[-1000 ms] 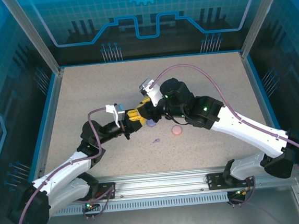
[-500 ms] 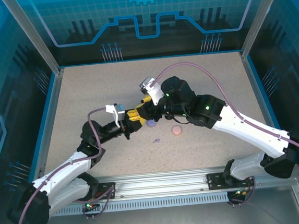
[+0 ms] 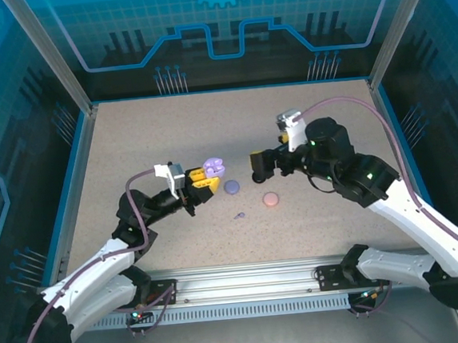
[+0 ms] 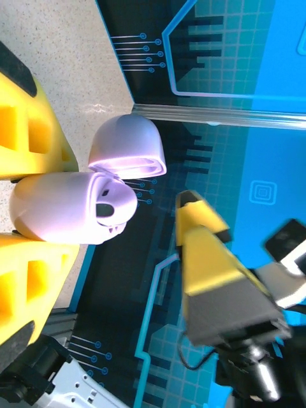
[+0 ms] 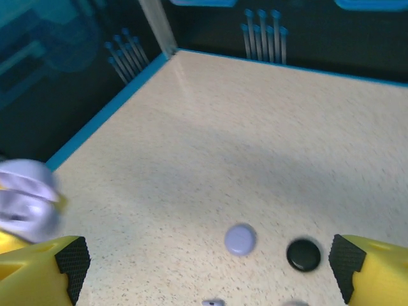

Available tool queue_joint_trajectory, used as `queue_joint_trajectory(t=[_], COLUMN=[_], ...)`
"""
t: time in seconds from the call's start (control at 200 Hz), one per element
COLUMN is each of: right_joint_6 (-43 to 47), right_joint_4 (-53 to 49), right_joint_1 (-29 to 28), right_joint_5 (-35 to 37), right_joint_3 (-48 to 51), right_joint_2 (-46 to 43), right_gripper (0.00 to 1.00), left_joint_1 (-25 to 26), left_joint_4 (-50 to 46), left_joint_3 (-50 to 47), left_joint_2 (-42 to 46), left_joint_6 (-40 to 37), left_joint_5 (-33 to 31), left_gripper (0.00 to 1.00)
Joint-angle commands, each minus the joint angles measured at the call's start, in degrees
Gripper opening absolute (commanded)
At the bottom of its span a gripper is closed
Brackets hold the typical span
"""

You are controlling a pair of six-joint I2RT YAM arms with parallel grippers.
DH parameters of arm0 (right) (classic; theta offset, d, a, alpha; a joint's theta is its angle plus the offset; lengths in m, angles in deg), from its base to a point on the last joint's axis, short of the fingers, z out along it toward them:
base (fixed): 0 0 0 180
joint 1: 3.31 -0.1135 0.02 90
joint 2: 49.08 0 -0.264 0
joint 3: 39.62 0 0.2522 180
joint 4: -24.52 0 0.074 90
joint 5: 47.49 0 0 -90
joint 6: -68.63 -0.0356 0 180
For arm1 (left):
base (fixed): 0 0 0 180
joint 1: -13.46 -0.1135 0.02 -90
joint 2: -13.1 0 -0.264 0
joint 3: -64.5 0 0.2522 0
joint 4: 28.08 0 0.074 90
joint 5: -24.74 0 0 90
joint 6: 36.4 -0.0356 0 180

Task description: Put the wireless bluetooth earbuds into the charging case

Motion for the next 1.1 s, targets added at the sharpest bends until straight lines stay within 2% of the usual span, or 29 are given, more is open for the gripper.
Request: queue_joint_trajectory(t=[0.0, 0.115, 0.285, 0.485, 0.665, 0.92, 1.096], right_joint_6=[-5.49, -9.44, -12.25, -13.81, -15.08, -15.25, -14.43], right_joint_4=[-0.78, -1.66, -4.89, -4.93, -4.1, -2.95, -3.89], right_joint_1=[4.4, 8.02, 8.15, 3.35, -2.41, -5.1, -5.47], right_joint_5=[-3.67, -6.67, -6.78, -5.3, -2.0, -3.5, -3.35], right_joint_3=[6.18, 11.04, 13.62, 13.91, 11.01, 5.54, 2.7], right_joint_2=[-2.88, -3.34, 1.25, 10.57, 20.36, 32.37, 37.38], right_gripper=[1.0, 1.0, 0.99, 0.9, 0.86, 0.83, 0.81], left_joint_1=[0.46, 0.45, 0.44, 0.43, 0.43, 0.44, 0.44], left_joint_4=[-1.7, -2.95, -3.71, -5.85, -7.58, -9.36, -9.94], left_joint_3=[-0.53, -0.1, -0.06, -0.17, -0.19, -0.27, -0.33], left_joint_2=[2.01, 3.06, 4.47, 6.45, 8.25, 10.27, 10.74], left_joint_6=[-2.73, -3.18, -3.2, -3.65, -4.34, -4.78, -4.97], left_joint_5=[-1.14, -1.26, -1.48, -1.94, -2.39, -2.83, -3.16], left_gripper=[0.05, 0.06, 0.06, 0.05, 0.06, 0.06, 0.06])
